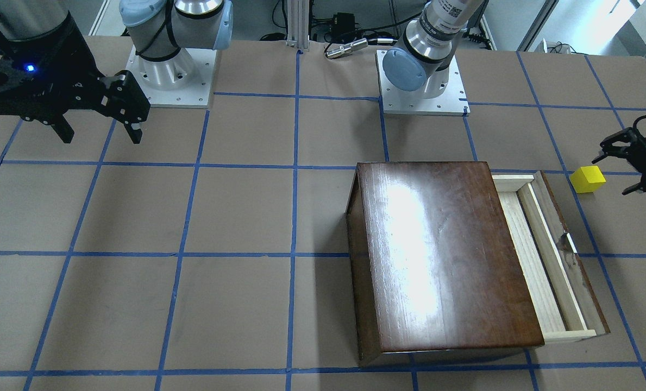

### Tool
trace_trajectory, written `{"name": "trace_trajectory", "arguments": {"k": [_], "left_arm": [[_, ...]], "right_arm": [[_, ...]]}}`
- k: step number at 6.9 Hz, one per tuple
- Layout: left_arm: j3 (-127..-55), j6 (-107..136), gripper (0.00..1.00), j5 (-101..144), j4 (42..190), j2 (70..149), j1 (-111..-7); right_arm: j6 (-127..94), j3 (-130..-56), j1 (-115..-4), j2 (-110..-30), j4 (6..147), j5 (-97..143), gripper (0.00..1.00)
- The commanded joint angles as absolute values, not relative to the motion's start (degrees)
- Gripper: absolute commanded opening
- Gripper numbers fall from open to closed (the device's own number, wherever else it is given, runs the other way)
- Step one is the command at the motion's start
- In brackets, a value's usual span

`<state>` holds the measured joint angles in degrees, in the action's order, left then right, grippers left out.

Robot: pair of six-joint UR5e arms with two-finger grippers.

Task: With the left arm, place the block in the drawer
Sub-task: 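Release the handle and move the left gripper toward the yellow block, then lower the left gripper and grasp the yellow block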

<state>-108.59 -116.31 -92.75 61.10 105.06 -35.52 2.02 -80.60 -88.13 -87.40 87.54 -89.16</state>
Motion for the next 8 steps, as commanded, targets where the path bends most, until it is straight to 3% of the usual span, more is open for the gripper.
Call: {"name": "trace_trajectory", "arguments": {"k": [1, 8], "left_arm": [[-114.3, -126.8, 1.00, -93.3, 52.9, 105.0, -32.8], [-115.8, -140.4, 1.00, -93.0, 49.9, 106.9, -29.4]], "right_arm": [[2.0, -80.6, -88.1, -87.4, 87.5, -89.1, 1.00], [2.0, -80.6, -88.2, -87.4, 87.5, -89.1, 1.00]]}}
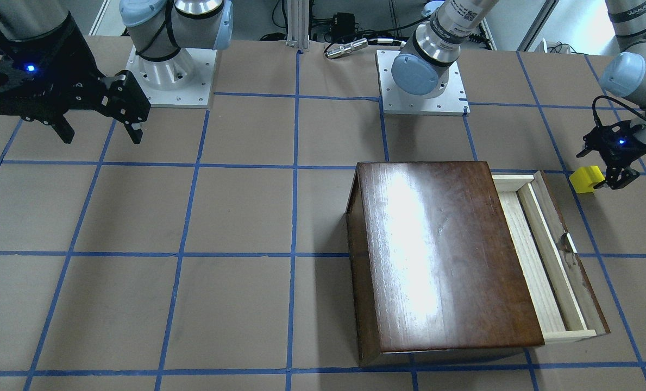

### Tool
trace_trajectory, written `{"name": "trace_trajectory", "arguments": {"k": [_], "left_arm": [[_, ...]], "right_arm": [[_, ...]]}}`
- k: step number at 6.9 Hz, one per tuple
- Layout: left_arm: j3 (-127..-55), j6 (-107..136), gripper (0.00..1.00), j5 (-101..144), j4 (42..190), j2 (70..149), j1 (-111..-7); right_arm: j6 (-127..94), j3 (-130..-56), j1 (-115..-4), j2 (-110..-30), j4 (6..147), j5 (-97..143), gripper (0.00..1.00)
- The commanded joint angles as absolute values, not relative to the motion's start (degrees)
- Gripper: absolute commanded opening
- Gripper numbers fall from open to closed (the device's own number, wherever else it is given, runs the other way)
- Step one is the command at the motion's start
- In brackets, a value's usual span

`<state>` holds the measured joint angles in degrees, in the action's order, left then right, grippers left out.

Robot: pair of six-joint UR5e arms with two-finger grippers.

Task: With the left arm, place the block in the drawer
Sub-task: 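Lower the left gripper and grasp the yellow block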

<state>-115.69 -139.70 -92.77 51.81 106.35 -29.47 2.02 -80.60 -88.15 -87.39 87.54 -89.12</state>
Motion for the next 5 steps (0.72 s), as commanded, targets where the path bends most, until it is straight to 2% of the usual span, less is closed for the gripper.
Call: {"name": "trace_trajectory", "arguments": {"k": [1, 5], "left_arm": [[-115.8, -140.5, 1.00, -92.8, 49.7, 107.0, -29.4], [-115.8, -140.9, 1.00, -92.5, 49.4, 108.8, -29.4]], "right_arm": [[2.0, -80.6, -88.2, -87.5, 87.5, -89.2, 1.00], [2.0, -80.6, -88.1, -87.5, 87.5, -89.2, 1.00]]}}
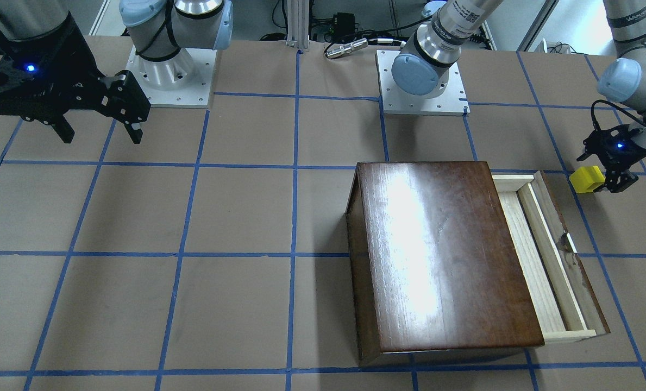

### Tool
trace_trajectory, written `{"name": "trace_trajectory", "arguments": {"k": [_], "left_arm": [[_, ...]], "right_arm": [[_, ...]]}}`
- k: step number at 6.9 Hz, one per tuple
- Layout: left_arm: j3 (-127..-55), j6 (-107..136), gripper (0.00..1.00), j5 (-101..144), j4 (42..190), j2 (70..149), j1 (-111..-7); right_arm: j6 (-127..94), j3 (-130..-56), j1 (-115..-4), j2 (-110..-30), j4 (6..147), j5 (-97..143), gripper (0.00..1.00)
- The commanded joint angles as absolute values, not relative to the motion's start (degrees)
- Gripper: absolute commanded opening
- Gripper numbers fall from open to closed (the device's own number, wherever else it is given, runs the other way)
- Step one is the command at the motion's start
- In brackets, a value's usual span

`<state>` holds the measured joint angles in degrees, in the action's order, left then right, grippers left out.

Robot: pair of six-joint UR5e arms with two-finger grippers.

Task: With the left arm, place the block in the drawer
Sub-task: 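Lower the left gripper and grasp the yellow block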

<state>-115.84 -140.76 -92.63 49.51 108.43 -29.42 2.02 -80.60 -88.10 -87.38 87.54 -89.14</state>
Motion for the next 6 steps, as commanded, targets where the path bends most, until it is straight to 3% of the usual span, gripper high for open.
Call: {"name": "trace_trajectory", "arguments": {"k": [1, 5, 6], "left_arm": [[-115.9, -140.9, 1.00, -92.5, 49.4, 109.2, -29.4], [-117.5, -140.8, 0.95, -92.4, 45.6, 110.3, -29.3], [-118.0, -140.9, 0.80, -92.4, 44.8, 110.3, -29.3]], "right_arm": [[2.0, -80.6, -88.1, -87.4, 87.5, -89.2, 1.00], [2.0, -80.6, -88.2, -87.4, 87.5, -89.2, 1.00], [2.0, -80.6, -88.2, -87.4, 87.5, -89.2, 1.00]]}}
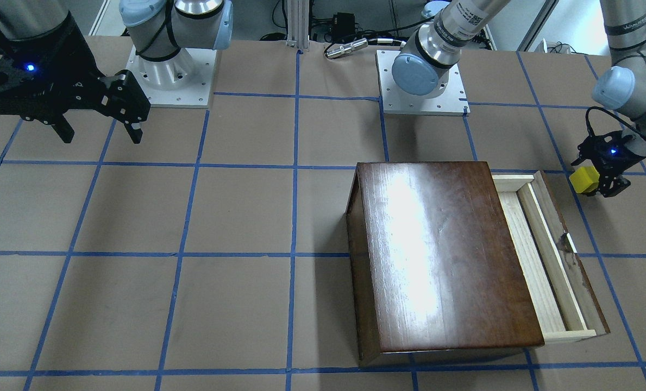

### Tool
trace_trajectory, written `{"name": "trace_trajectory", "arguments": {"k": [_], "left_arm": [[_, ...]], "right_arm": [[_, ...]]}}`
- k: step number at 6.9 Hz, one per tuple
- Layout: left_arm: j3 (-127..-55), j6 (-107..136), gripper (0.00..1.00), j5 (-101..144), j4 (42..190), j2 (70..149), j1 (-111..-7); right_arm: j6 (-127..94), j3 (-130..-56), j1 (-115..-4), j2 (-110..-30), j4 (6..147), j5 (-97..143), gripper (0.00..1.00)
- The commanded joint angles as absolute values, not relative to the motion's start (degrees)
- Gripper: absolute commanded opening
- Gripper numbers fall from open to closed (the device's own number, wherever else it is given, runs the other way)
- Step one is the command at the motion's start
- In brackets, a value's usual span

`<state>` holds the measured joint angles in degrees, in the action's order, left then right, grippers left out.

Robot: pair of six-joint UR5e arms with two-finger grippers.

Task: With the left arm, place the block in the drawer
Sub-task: 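Lower the left gripper and grasp the yellow block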

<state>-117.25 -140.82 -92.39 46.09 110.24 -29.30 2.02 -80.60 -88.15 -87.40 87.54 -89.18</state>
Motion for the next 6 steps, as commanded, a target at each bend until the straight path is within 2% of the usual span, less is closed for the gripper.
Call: {"name": "trace_trajectory", "arguments": {"k": [1, 2, 3, 4, 6], "left_arm": [[-118.0, -141.3, 0.49, -92.5, 44.7, 110.2, -29.3], [-117.9, -141.3, 0.23, -92.5, 44.7, 110.1, -29.2], [-117.6, -141.2, 0.09, -92.5, 44.7, 110.0, -29.2], [-117.7, -141.2, 0.03, -92.5, 44.8, 110.0, -29.0], [-117.6, -141.1, 0.00, -92.4, 45.0, 109.8, -28.7]], "right_arm": [[2.0, -80.6, -88.2, -87.4, 87.5, -89.2, 1.00], [2.0, -80.6, -88.2, -87.5, 87.5, -89.2, 1.00], [2.0, -80.6, -88.1, -87.5, 87.5, -89.1, 1.00], [2.0, -80.6, -88.2, -87.4, 87.5, -89.2, 1.00], [2.0, -80.6, -88.2, -87.4, 87.5, -89.2, 1.00]]}}
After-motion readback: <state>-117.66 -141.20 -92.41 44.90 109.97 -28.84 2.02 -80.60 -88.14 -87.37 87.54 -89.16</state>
